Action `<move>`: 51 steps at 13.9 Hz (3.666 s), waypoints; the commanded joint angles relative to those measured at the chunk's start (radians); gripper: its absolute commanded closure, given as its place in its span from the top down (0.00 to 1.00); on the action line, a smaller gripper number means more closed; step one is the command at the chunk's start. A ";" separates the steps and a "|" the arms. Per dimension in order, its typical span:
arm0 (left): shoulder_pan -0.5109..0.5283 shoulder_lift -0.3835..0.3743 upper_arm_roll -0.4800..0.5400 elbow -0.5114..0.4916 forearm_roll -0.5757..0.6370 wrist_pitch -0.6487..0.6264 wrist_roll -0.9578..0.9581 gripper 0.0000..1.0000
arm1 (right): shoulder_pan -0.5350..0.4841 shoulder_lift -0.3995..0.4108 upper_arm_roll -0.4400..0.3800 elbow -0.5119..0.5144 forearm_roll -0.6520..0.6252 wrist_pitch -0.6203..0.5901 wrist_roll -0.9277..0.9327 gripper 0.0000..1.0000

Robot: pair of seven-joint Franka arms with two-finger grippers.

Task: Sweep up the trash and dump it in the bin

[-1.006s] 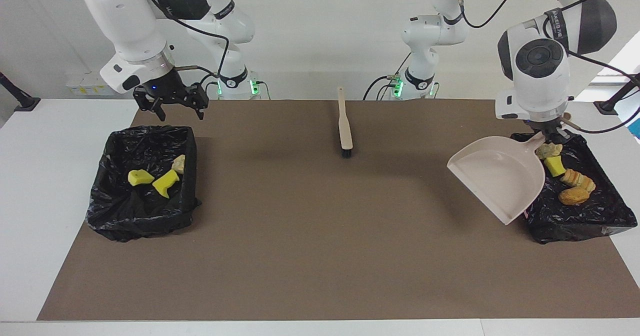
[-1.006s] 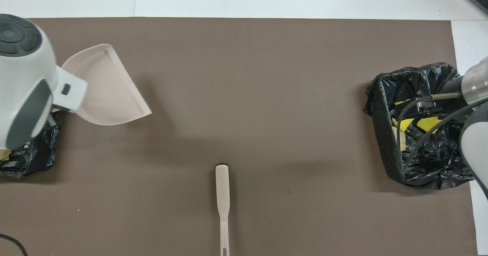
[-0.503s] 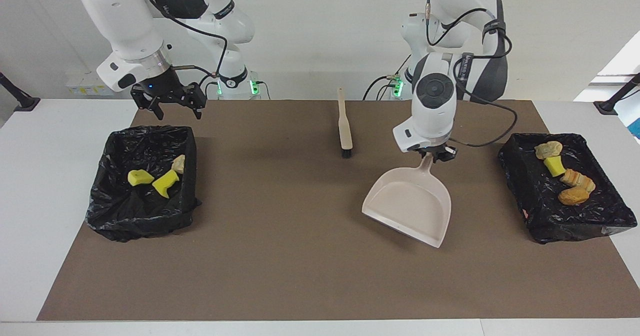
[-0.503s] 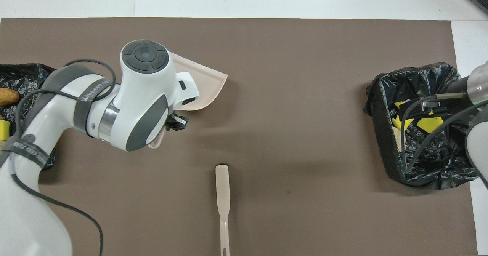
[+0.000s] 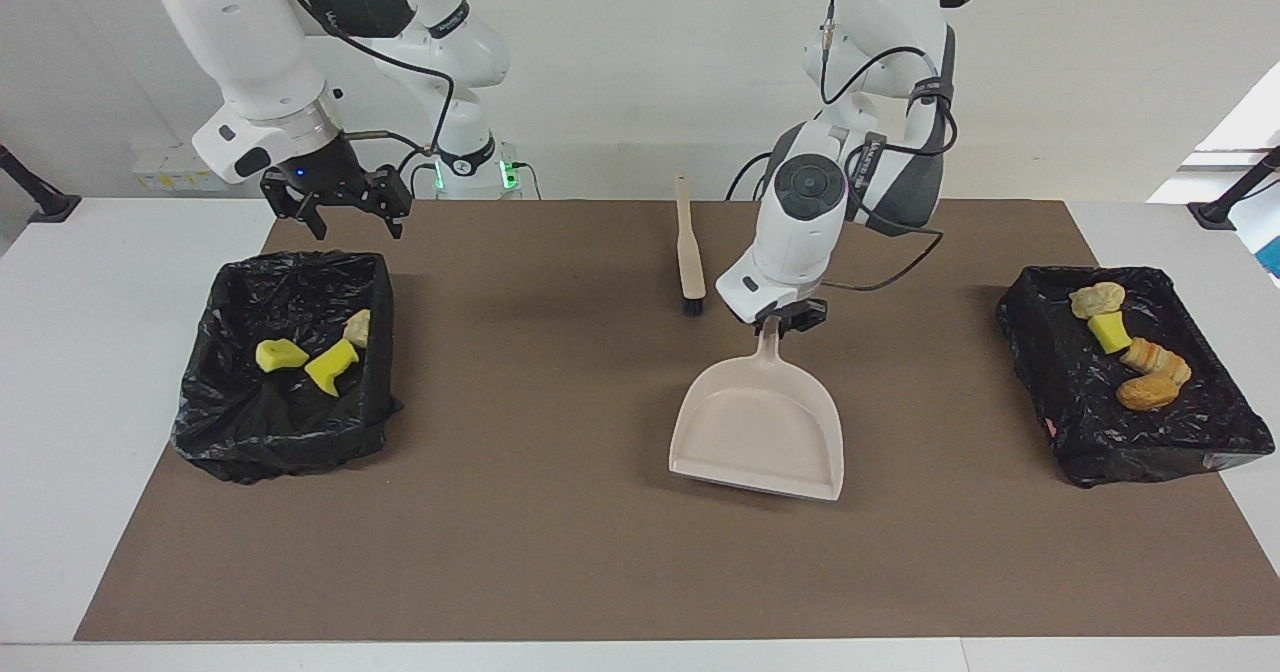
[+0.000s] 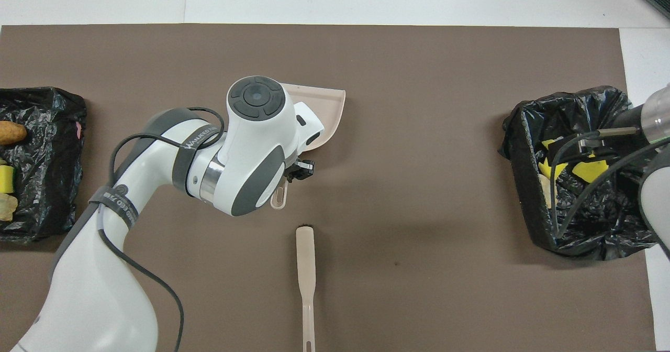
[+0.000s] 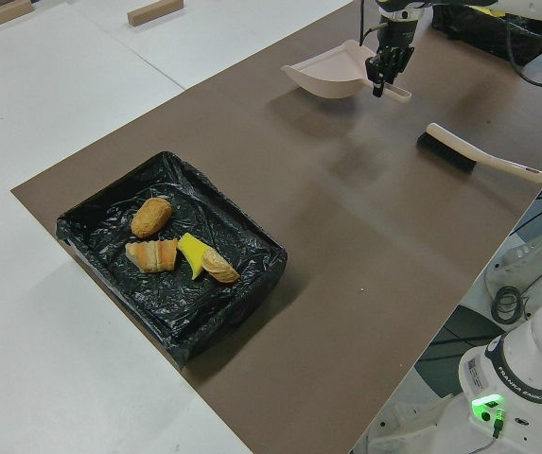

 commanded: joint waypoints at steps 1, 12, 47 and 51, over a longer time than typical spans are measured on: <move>-0.030 0.024 0.021 0.025 -0.018 0.048 -0.101 0.00 | -0.013 -0.019 0.007 -0.022 0.018 0.011 0.007 1.00; -0.014 -0.084 0.036 0.005 -0.007 -0.003 -0.140 1.00 | -0.013 -0.019 0.007 -0.022 0.018 0.011 0.007 1.00; 0.397 -0.396 0.149 0.311 -0.023 -0.547 0.508 1.00 | -0.013 -0.019 0.007 -0.022 0.018 0.011 0.007 1.00; 0.365 -0.385 0.172 0.323 0.002 -0.565 0.512 1.00 | -0.013 -0.019 0.007 -0.022 0.017 0.011 0.007 1.00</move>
